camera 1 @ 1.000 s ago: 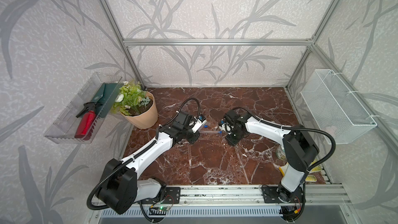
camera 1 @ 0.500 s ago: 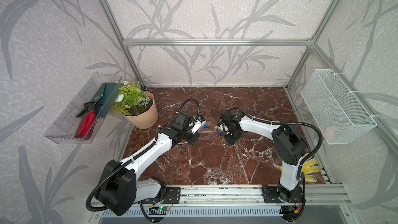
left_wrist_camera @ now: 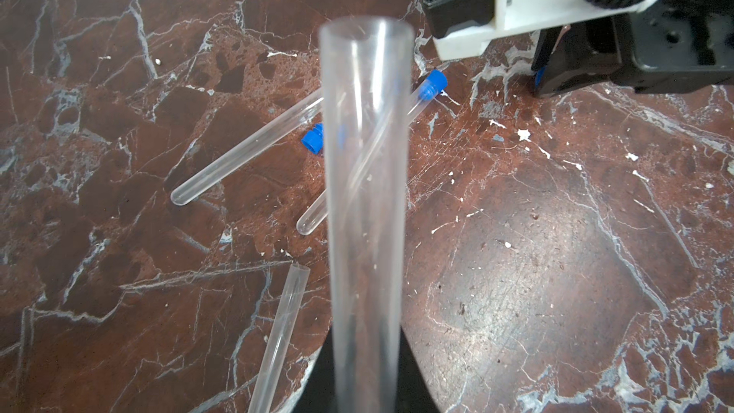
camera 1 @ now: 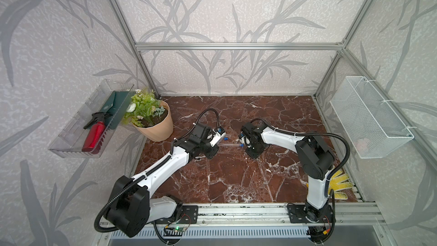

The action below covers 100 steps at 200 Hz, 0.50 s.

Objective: Insert stoppers into test tubes
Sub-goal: Pick up the stopper from the center of the board, then place the stopper at the center of the board.

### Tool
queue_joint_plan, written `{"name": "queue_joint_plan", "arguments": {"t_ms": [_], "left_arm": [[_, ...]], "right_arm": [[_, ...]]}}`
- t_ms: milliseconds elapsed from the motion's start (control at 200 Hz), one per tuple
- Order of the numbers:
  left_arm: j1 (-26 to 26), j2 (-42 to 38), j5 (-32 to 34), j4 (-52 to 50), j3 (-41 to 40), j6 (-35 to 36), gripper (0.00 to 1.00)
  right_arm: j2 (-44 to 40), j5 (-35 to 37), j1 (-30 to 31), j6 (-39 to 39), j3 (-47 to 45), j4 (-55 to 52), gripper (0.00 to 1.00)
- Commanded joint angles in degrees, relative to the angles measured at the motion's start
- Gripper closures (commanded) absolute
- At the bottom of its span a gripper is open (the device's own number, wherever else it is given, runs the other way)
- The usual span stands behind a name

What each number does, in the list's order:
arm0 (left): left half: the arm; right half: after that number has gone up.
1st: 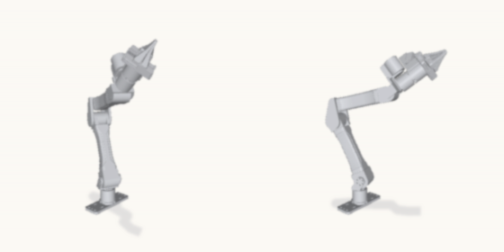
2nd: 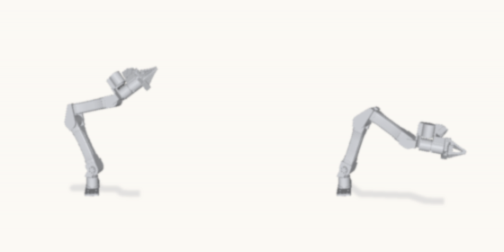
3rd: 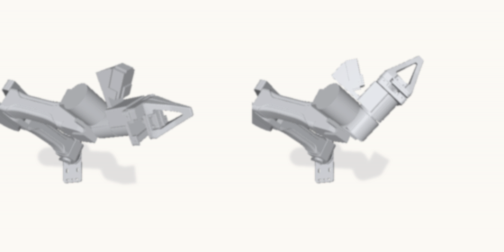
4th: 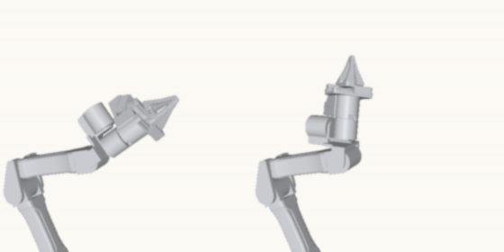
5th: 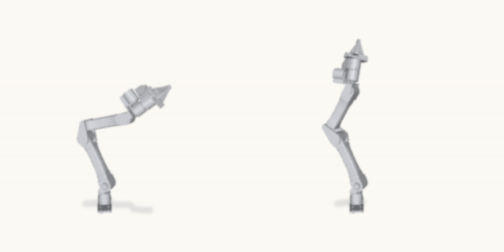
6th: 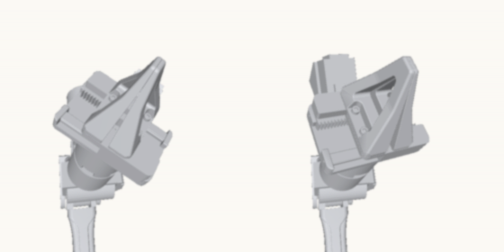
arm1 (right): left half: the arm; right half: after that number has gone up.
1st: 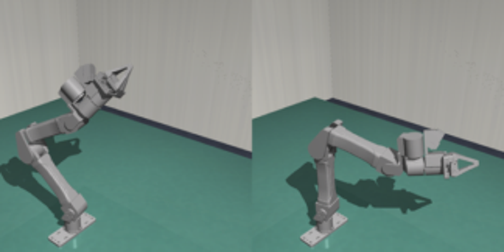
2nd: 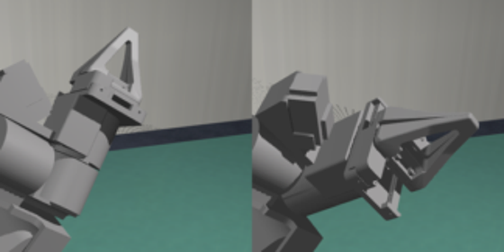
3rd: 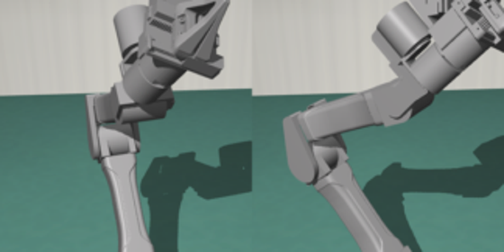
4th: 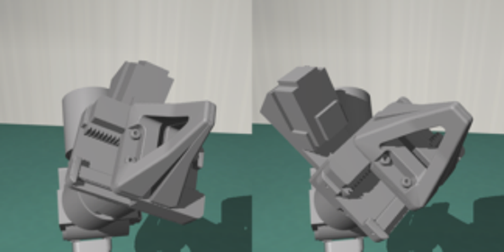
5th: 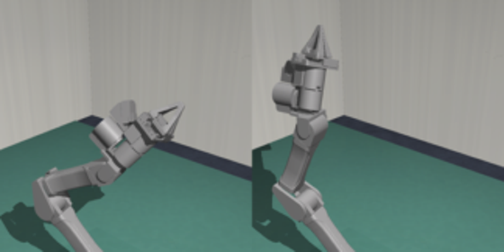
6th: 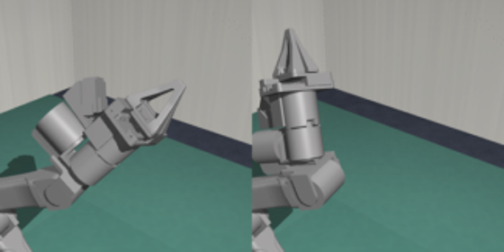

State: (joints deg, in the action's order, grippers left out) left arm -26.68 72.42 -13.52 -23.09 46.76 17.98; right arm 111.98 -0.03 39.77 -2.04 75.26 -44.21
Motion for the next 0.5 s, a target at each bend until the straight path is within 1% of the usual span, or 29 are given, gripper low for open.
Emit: {"name": "queue_joint_plan", "arguments": {"t_ms": [0,110,155,215,290,350,400,445,495], "left_arm": [[-0.04,-1.67,0.67,-0.11,-0.53,0.48,1.0],[-0.12,-1.91,0.94,0.0,-0.63,0.65,1.0],[-0.05,-2.07,1.09,0.0,-0.62,0.66,1.0],[-0.05,-2.22,1.2,0.26,-0.62,0.49,1.0],[-0.12,-2.72,1.39,1.63,-1.09,-0.37,1.0],[-0.04,-3.09,1.66,3.3,-1.81,-1.04,1.0],[-0.11,-3.54,2.0,4.55,-2.5,-1.57,1.0],[-0.16,-3.91,2.41,5.45,-3.07,-1.84,1.0],[-0.07,-4.32,2.57,6.03,-3.55,-2.06,1.0]], "right_arm": [[-0.97,0.65,0.23,2.28,1.05,-2.02,0.82],[-4.37,0.3,0.22,6.66,0.48,-1.78,0.85],[-6.25,0.05,0.22,9.65,-0.04,-1.33,0.86],[-9.42,0.39,0.35,15.47,-1.57,0.21,0.87],[-13.64,1.92,0.39,26.03,-4.6,3.58,0.88],[-17.43,3.25,0.4,37.13,-6.99,6.12,0.88],[-19.23,3.78,0.45,46.0,-8.98,7.86,0.89],[-20.23,3.49,0.49,52.72,-10.22,9.04,0.93],[-20.86,2.76,0.53,59.44,-11.44,10.36,0.93]]}}
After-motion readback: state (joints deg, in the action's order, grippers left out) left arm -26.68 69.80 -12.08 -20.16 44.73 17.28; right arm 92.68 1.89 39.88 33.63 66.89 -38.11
